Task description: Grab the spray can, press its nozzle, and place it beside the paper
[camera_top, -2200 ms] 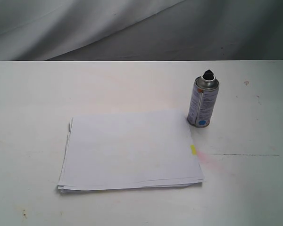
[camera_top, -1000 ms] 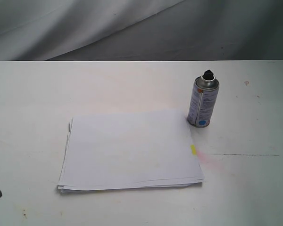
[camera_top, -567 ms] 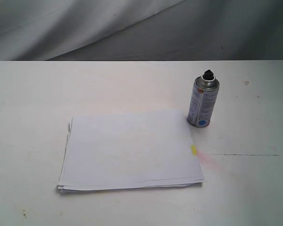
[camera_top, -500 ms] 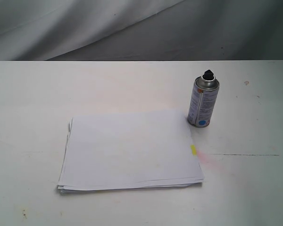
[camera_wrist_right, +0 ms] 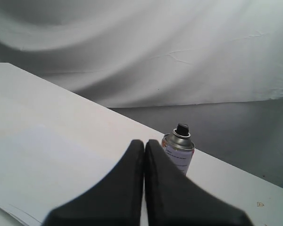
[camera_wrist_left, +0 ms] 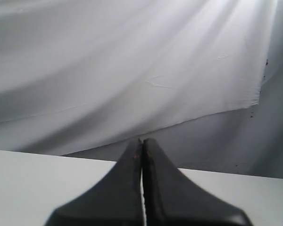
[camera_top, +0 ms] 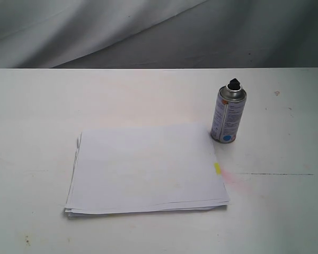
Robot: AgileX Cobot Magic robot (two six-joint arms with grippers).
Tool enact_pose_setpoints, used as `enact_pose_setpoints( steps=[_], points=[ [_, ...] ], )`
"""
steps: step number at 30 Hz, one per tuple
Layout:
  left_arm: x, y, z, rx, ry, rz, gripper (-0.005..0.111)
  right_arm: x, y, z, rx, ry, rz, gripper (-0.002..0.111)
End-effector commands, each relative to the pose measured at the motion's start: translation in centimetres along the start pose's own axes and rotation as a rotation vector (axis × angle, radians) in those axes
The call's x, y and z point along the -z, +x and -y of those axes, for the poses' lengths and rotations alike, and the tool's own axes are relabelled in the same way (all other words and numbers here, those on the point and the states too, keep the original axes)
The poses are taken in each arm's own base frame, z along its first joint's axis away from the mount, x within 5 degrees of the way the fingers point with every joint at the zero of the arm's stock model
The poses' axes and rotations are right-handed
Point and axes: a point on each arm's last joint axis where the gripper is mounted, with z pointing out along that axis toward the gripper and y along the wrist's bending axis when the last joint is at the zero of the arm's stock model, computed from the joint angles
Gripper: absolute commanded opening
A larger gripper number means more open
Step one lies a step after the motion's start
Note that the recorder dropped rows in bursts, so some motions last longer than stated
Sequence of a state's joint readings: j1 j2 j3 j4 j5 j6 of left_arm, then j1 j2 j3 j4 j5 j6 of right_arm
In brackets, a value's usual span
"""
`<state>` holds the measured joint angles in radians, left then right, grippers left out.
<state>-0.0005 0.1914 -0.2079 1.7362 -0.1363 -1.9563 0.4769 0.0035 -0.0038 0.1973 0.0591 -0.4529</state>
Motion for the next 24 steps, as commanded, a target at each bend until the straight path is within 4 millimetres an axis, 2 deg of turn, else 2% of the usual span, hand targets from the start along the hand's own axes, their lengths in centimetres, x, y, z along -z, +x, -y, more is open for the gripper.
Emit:
enact_pose_setpoints(
  steps=[1, 8, 18, 24],
  points=[
    [0.1, -0.4, 0.0, -0.03, -0.006, 0.022, 0.0, 0.0, 0.2, -0.1, 0.014, -0.003, -0.006, 0.0],
    [0.3, -1.5, 0.2, -0.027, 0.022, 0.182, 0.0, 0.0, 0.2, -0.1, 0.014, -0.003, -0.006, 0.0],
    [0.2, 3.2, -1.1, -0.024, -0.039, 0.06, 0.0, 0.0, 0.2, -0.1, 0.014, -0.003, -0.006, 0.0],
    [0.2, 3.4, -1.1, -0.02, -0.023, 0.07, 0.0, 0.0, 0.2, -0.1, 0.014, -0.003, -0.006, 0.0]
  ],
)
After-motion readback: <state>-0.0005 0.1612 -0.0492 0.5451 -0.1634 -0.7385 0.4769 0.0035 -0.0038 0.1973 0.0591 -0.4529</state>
